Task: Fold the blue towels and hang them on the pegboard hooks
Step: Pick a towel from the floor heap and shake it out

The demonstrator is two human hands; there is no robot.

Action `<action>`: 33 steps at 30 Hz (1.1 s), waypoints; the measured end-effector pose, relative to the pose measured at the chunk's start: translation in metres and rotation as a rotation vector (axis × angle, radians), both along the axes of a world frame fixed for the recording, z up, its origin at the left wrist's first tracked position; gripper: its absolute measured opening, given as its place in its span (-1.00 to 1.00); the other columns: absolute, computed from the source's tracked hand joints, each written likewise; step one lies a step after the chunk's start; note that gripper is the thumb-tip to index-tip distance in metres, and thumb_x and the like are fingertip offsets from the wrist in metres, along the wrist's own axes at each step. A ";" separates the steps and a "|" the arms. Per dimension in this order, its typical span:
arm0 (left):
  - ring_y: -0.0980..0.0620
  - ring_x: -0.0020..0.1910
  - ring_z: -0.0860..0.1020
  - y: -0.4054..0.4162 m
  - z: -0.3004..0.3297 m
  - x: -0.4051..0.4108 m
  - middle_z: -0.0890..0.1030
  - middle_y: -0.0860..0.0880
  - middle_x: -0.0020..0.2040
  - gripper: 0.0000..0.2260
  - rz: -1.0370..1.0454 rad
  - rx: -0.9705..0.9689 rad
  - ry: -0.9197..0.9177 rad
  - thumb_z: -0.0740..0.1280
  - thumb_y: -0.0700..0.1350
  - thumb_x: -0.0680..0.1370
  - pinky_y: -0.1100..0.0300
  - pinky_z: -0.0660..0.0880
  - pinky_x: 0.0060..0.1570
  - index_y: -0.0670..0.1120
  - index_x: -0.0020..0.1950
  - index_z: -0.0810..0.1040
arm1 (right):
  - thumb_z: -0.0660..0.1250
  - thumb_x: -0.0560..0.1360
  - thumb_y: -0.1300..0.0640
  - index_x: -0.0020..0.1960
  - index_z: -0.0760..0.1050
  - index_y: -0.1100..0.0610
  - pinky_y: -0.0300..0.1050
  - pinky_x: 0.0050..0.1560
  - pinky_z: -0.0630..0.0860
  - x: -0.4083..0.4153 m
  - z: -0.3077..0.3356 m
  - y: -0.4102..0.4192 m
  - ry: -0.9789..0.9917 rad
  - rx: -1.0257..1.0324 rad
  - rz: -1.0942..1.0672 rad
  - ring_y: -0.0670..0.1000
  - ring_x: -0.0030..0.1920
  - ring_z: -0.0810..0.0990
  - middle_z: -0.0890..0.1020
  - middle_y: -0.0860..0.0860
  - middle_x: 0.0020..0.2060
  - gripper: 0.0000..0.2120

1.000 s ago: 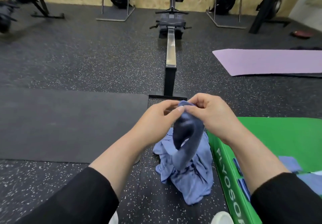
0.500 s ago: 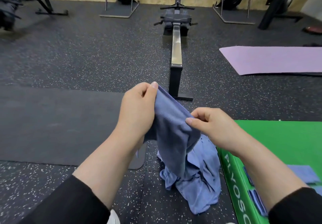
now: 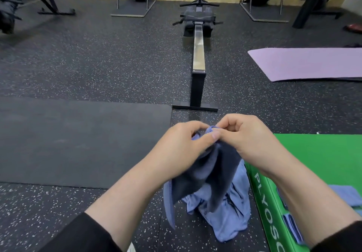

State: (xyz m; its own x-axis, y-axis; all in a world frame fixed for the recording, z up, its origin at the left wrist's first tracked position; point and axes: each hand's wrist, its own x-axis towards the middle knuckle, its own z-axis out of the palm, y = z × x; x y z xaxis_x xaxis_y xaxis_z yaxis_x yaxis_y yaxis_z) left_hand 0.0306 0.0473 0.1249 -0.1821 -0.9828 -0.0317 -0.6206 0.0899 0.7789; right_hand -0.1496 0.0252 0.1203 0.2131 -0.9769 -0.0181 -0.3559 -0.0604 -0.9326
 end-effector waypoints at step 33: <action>-0.01 -0.28 0.43 -0.020 0.008 0.021 0.50 0.02 -0.37 -0.70 0.444 -0.262 0.008 0.27 0.00 0.65 0.11 0.22 -0.26 -0.11 -0.23 0.46 | 0.43 0.55 0.03 -0.14 0.62 0.09 -0.12 -0.28 0.33 -0.026 -0.001 -0.003 0.212 -0.051 0.135 -0.13 -0.34 0.40 0.62 0.04 -0.35 -0.84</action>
State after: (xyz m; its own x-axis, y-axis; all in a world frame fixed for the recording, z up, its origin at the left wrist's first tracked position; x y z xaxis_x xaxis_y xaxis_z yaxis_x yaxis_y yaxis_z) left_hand 0.0514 0.0269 0.1326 0.2551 -0.9402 0.2257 -0.6374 0.0120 0.7704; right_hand -0.1760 0.0223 0.1195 0.3380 -0.9408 -0.0274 -0.5288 -0.1657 -0.8324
